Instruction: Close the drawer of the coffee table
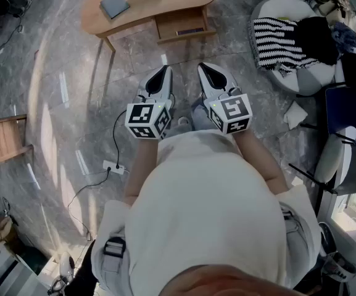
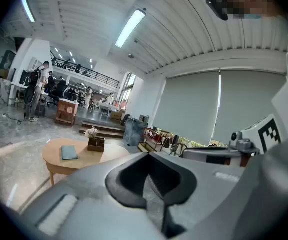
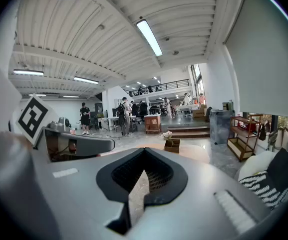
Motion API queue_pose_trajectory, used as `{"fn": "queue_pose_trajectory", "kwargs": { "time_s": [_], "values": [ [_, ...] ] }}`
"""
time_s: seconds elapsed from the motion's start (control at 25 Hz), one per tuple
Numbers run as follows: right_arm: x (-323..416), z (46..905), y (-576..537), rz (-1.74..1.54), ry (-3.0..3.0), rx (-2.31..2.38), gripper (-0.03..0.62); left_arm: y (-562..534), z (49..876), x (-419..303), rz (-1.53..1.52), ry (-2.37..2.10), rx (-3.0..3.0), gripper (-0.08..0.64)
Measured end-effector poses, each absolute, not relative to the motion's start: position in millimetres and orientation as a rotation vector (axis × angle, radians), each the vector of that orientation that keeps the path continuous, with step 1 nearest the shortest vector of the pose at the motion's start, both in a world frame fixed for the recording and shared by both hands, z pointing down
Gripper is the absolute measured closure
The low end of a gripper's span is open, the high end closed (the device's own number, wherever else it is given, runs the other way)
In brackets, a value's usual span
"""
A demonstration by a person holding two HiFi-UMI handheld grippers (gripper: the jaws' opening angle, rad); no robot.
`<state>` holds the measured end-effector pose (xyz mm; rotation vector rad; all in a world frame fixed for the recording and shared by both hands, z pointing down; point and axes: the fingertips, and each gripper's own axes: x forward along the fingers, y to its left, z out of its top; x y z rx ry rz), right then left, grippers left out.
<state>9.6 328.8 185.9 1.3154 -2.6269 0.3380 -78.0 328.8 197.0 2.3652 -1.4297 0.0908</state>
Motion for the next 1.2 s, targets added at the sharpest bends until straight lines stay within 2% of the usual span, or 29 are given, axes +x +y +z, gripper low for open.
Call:
{"fn": "queue_pose_trajectory", "kwargs": {
  "time_s": [1.2],
  "values": [
    [-1, 194, 343, 0.408, -2.634, 1.352, 0.591, 337, 208, -97, 0.112, -1.393, 2.354, 0.56]
  ]
}}
